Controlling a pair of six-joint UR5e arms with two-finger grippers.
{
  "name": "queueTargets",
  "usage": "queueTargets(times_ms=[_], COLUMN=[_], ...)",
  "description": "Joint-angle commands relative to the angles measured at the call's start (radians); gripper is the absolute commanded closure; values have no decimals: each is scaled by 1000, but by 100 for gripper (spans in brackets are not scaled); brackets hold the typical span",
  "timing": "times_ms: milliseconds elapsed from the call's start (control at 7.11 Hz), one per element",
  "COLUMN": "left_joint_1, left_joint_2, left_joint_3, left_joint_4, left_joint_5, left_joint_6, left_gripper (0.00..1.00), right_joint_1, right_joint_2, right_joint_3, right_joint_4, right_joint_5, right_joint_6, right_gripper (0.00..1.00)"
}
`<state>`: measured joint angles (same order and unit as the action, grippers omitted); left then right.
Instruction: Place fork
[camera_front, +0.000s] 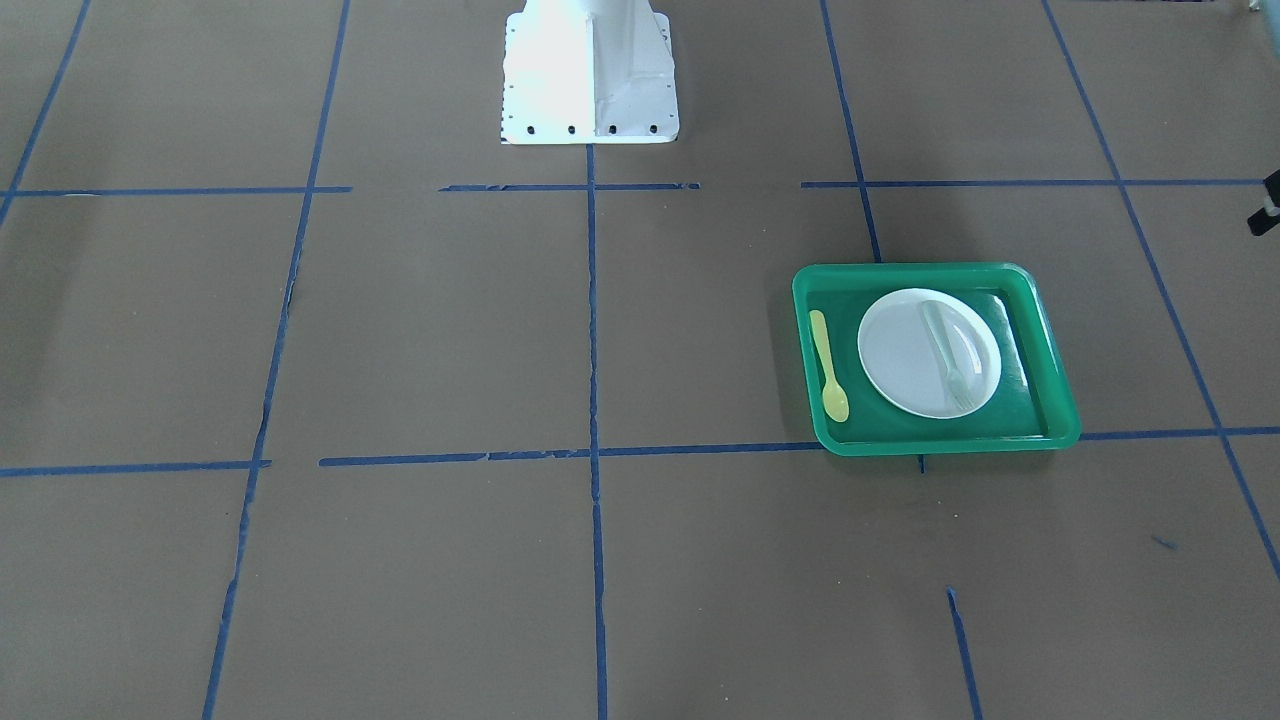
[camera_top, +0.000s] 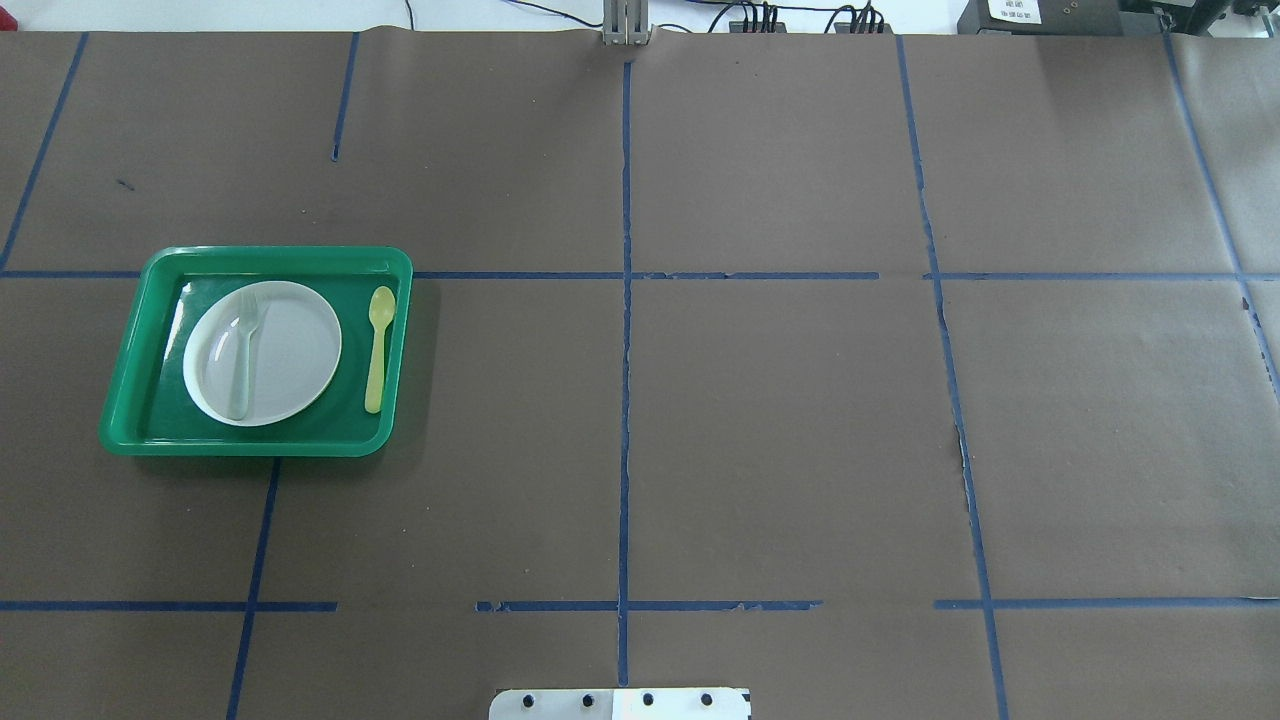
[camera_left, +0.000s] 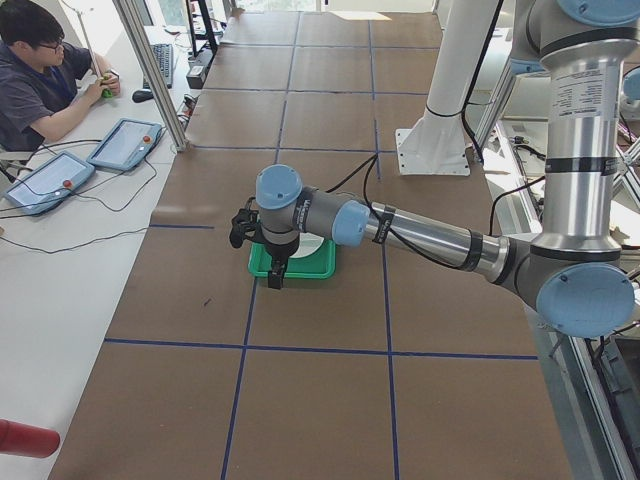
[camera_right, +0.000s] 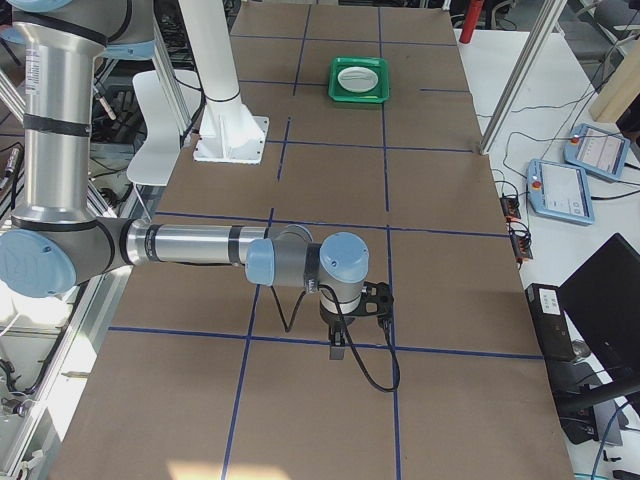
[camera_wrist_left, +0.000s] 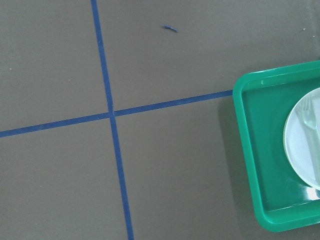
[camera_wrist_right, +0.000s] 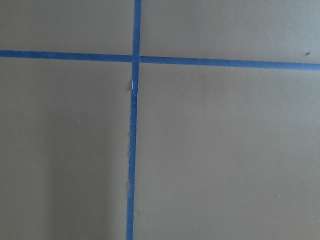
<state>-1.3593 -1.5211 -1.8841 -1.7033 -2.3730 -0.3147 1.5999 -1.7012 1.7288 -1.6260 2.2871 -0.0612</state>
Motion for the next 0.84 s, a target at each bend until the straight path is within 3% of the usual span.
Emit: queueTargets(times_ms=[0,281,703], left_joint_1=[200,365,509], left_joint_2=[-2,-45,-169], left_joint_3=[31,87,203], left_joint_4=[-253,-369,-381], left_joint_5=[101,225,331], left_joint_6=[-362,-574,-725], left_gripper=[0,0,0], right_joint_1=[0,0,0], right_joint_2=[0,0,0], right_joint_3=[0,0,0], right_joint_4=[0,0,0], right_joint_5=[0,0,0], right_joint_6=[0,0,0], right_gripper=[0,0,0])
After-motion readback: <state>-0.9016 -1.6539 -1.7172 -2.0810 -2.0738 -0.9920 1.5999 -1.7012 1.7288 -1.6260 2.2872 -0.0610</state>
